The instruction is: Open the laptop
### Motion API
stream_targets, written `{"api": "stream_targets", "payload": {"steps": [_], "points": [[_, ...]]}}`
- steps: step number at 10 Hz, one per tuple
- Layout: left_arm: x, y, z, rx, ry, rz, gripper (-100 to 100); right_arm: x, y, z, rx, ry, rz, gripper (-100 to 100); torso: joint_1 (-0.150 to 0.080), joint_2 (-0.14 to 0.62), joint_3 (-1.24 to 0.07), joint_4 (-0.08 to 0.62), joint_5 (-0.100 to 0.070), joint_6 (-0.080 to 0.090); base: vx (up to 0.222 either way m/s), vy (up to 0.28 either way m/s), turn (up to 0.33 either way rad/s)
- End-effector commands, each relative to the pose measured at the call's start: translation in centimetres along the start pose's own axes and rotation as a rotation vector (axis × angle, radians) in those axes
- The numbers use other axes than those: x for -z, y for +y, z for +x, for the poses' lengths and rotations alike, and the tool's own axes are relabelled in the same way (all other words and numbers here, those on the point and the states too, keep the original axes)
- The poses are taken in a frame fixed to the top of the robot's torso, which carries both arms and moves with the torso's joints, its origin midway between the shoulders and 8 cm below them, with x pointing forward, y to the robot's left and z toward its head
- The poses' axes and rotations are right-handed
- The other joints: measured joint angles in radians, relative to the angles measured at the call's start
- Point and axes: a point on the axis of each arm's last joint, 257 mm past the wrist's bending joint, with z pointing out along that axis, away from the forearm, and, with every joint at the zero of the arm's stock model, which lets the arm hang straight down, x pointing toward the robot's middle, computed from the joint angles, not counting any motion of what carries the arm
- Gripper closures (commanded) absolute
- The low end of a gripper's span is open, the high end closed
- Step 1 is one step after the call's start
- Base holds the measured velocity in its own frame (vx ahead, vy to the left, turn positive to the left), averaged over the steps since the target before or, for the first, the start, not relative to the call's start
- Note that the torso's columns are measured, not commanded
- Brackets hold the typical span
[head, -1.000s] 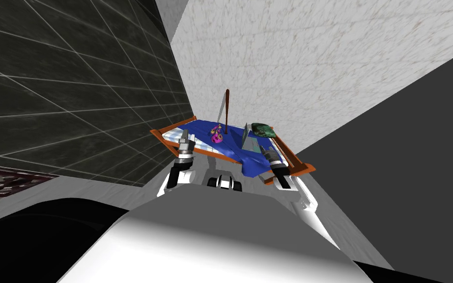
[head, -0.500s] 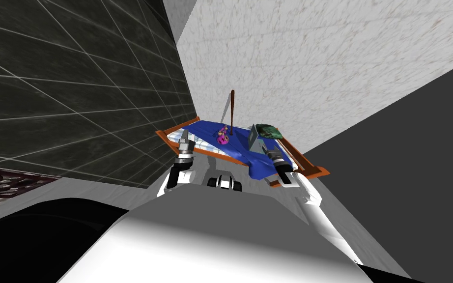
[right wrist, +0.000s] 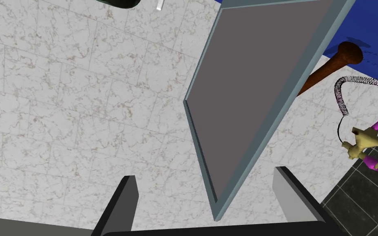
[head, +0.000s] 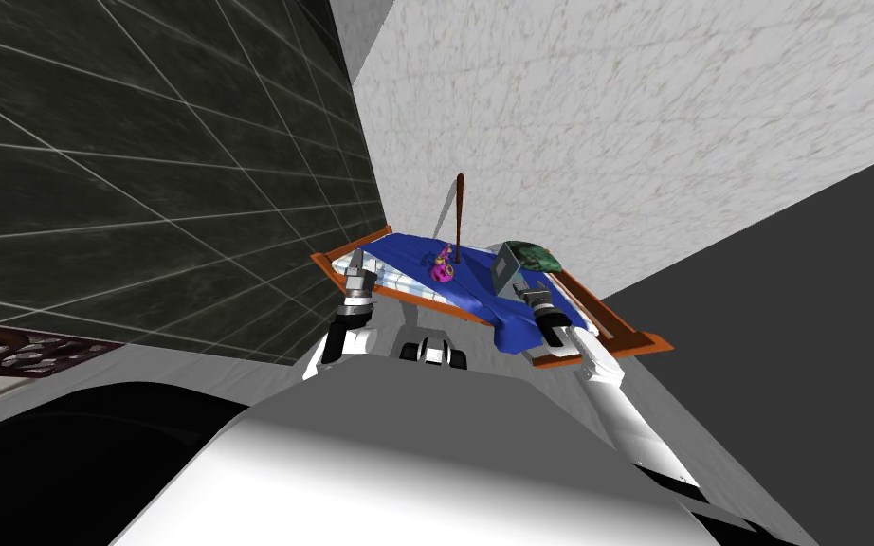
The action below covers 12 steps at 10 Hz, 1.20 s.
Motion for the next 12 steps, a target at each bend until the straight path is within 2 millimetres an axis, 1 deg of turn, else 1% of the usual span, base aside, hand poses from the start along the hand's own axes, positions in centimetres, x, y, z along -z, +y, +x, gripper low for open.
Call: {"api": "stream_targets", "payload": {"steps": [1,2,3,4,5,6,7,8,9,12], "points": [[0.0,0.0,0.0,0.0,0.0,0.0,0,-0.6,-2.4,0.8,0.122,0.038,0.038,-100,0.0,0.0,0.0,0.0,0.0,0.0,0.031,0.167,0.039],[0.0,0.0,0.0,0.0,0.0,0.0,0,-0.8,-3.3,1.2,0.162,0.05,0.052,-100,-0.001,0.0,0.0,0.0,0.0,0.0,0.032,0.148,0.032],[0.0,0.0,0.0,0.0,0.0,0.0,0,-1.2,-4.9,1.7,0.233,0.073,0.076,-100,-0.002,0.0,0.0,0.0,0.0,0.0,0.041,0.163,0.047],[0.0,0.0,0.0,0.0,0.0,0.0,0,-1.3,-5.6,1.9,0.264,0.082,0.087,-100,0.0,-0.001,0.0,0.0,0.0,0.0,0.043,0.149,0.026],[0.0,0.0,0.0,0.0,0.0,0.0,0,-1.5,-6.8,2.1,0.314,0.097,0.104,-100,-0.001,-0.001,-0.001,0.0,0.0,0.0,0.032,0.136,0.026],[0.0,0.0,0.0,0.0,0.0,0.0,0,-1.6,-6.1,2.1,0.282,0.087,0.092,-100,-0.001,0.0,0.0,0.0,0.0,0.0,0.013,0.063,0.002],[0.0,0.0,0.0,0.0,0.0,0.0,0,-1.7,-7.6,2.0,0.294,0.096,0.105,-100,-0.004,0.001,0.001,0.0,-0.001,0.0,0.071,0.028,0.079],[0.0,0.0,0.0,0.0,0.0,0.0,0,-1.6,-7.0,2.0,0.292,0.093,0.1,-100,-0.004,-0.002,-0.001,0.0,-0.001,0.0,0.046,0.012,0.023],[0.0,0.0,0.0,0.0,0.0,0.0,0,-1.6,-7.1,2.0,0.292,0.093,0.101,100,-0.003,-0.001,-0.001,0.0,-0.001,0.0,0.007,0.002,-0.003],[0.0,0.0,0.0,0.0,0.0,0.0,0,-2.5,-7.0,2.2,0.098,0.079,0.117,100,-0.005,0.001,0.0,0.0,-0.001,0.002,-0.047,-0.092,0.024]]}}
